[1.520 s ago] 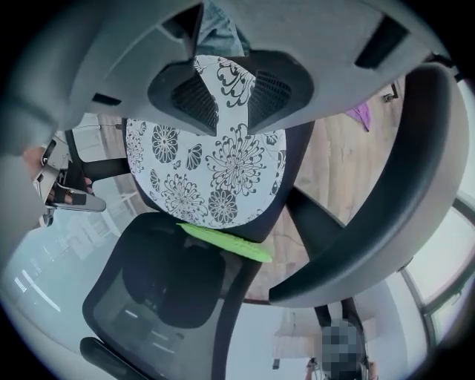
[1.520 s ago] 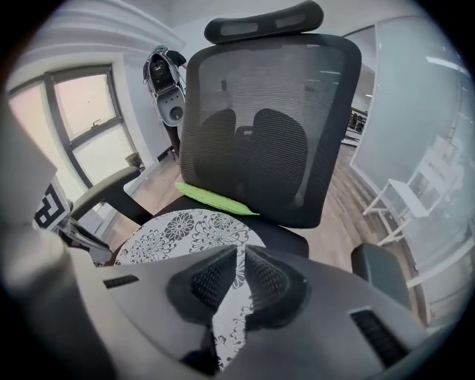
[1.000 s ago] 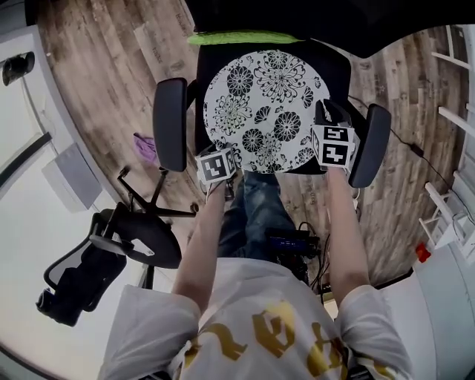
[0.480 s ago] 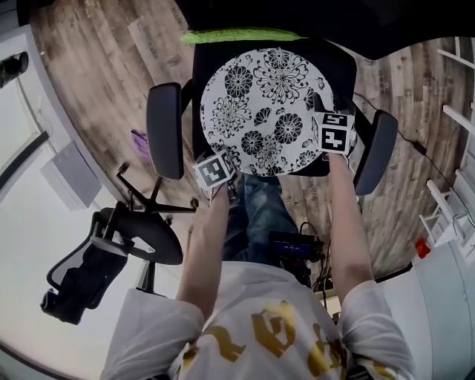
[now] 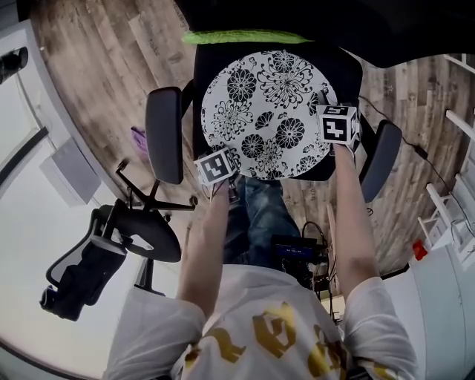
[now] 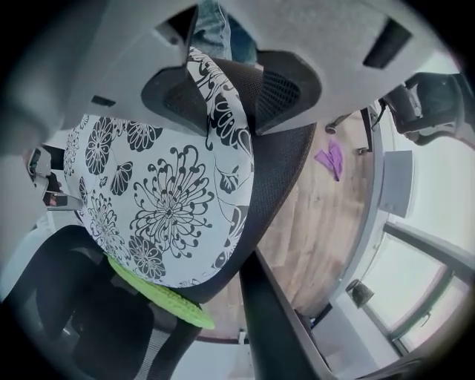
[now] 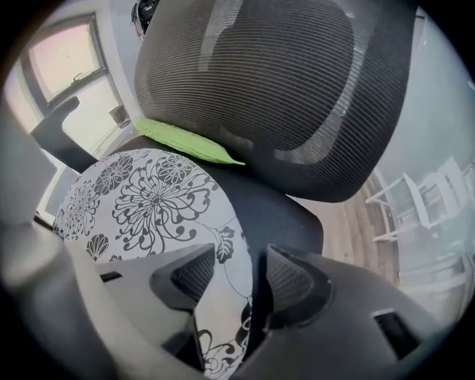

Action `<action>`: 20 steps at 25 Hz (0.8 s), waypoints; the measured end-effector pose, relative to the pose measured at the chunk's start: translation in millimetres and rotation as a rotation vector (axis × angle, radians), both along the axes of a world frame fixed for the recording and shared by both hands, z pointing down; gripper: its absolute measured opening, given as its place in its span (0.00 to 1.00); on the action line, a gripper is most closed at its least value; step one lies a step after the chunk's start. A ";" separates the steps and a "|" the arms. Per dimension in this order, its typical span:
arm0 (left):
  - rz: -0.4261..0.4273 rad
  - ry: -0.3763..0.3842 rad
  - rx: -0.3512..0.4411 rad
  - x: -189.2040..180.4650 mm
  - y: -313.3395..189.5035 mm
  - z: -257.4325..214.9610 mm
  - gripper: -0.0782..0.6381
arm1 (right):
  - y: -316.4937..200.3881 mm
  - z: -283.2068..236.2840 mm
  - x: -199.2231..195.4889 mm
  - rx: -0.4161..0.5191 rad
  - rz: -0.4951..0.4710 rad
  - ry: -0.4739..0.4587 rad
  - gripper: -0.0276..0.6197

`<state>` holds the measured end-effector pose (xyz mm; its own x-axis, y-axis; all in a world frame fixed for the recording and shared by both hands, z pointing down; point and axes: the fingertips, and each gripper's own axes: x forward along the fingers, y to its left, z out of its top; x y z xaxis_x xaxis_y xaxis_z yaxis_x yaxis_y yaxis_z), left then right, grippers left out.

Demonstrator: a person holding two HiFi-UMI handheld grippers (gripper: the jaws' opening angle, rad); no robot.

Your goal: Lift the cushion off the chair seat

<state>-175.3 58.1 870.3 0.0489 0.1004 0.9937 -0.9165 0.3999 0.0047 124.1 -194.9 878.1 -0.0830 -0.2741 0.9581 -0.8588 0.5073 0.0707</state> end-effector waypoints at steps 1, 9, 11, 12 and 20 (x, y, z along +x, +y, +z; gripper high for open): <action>0.008 0.003 0.005 -0.6 0.3 -0.3 0.37 | 1.6 2.2 -0.9 -0.008 -0.012 0.006 0.37; 0.191 0.036 0.001 8.3 -7.0 1.0 0.16 | 11.9 12.3 -4.9 -0.061 -0.069 0.076 0.08; 0.215 0.036 0.009 10.7 -7.5 5.5 0.15 | 10.0 11.3 -4.4 -0.068 -0.053 0.054 0.07; 0.212 0.038 0.017 10.8 -7.7 6.6 0.15 | 9.4 9.8 -3.9 -0.067 -0.036 0.035 0.07; 0.249 0.069 0.043 12.0 -11.8 -5.7 0.14 | 15.8 -7.3 0.8 -0.094 0.000 -0.073 0.07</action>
